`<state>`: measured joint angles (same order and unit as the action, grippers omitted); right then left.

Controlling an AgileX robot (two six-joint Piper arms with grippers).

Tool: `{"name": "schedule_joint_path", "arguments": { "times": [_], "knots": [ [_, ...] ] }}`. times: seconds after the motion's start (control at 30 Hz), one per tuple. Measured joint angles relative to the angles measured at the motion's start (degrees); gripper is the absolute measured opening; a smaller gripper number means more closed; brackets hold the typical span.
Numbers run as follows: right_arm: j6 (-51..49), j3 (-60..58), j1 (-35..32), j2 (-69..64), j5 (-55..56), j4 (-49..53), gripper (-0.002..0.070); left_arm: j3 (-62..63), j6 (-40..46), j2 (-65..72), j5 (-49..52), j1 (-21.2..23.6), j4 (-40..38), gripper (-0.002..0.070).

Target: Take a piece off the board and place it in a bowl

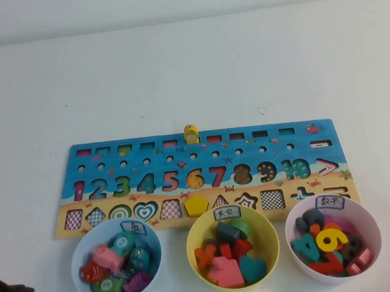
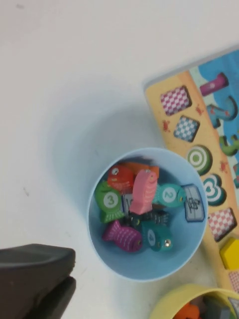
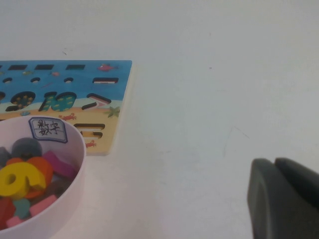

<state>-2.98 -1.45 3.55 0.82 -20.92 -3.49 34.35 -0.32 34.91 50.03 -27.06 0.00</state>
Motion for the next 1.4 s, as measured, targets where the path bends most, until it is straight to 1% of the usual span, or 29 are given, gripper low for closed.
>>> {"name": "schedule_joint_path", "arguments": {
  "times": [0.1, 0.17, 0.23, 0.33, 0.43, 0.53, 0.67, 0.83, 0.9, 1.03, 1.13, 1.23, 1.4],
  "knots": [
    [0.00, 0.00, 0.00, 0.00, 0.00, 0.00, -0.0018, -1.19, -1.52, -0.87, -2.84, 0.00, 2.75, -0.0002],
    [0.00, 0.00, 0.00, 0.00, 0.00, 0.00, -0.0018, -3.48, -4.07, -2.52, -8.10, 0.13, 5.62, -0.0002],
    [0.00, 0.00, 0.00, 0.00, 0.00, 0.00, -0.0018, -7.45, -5.76, -5.52, -15.86, 0.98, 7.61, -0.0002],
    [0.00, 0.00, 0.00, 0.00, 0.00, 0.00, -0.0018, -14.59, -6.54, -10.99, -28.12, 4.51, 7.50, -0.0002],
    [0.00, 0.00, 0.00, 0.00, 0.00, 0.00, -0.0018, -22.11, -6.54, -17.57, -35.69, 9.69, 5.89, -0.0002],
    [0.00, 0.00, 0.00, 0.00, 0.00, 0.00, -0.0018, -28.45, -6.54, -24.71, -38.25, 15.02, 3.95, -0.0002],
    [0.00, 0.00, 0.00, 0.00, 0.00, 0.00, -0.0018, -33.46, -6.39, -33.57, -38.70, 20.41, 3.07, -0.0002],
    [0.00, 0.00, 0.00, 0.00, -0.04, 0.00, -0.0018, -35.75, -5.99, -35.51, -36.13, 27.00, 1.54, -0.0004],
    [0.00, 0.00, 0.00, 0.00, -0.04, 0.00, -0.0018, -35.75, -5.36, -35.51, -34.07, 28.60, 1.32, -0.0004],
    [0.00, 0.00, 0.00, 0.00, -0.13, 0.00, -0.0018, -35.80, -1.83, -35.51, -30.28, 28.71, 0.63, -0.0004],
    [0.00, 0.00, 0.00, 0.00, -0.13, 0.00, -0.0018, -35.80, 0.32, -35.51, -29.11, 27.63, 0.00, -0.0004],
    [0.00, 0.00, 0.00, 0.00, -0.13, 0.00, -0.0018, -35.80, 0.32, -35.51, -28.96, 25.94, 0.00, -0.0004],
    [0.00, 0.00, 0.00, 0.00, -0.13, 0.00, -0.0018, -35.80, 0.72, -35.51, -28.96, 24.34, -0.31, -0.0004]
  ]
}}
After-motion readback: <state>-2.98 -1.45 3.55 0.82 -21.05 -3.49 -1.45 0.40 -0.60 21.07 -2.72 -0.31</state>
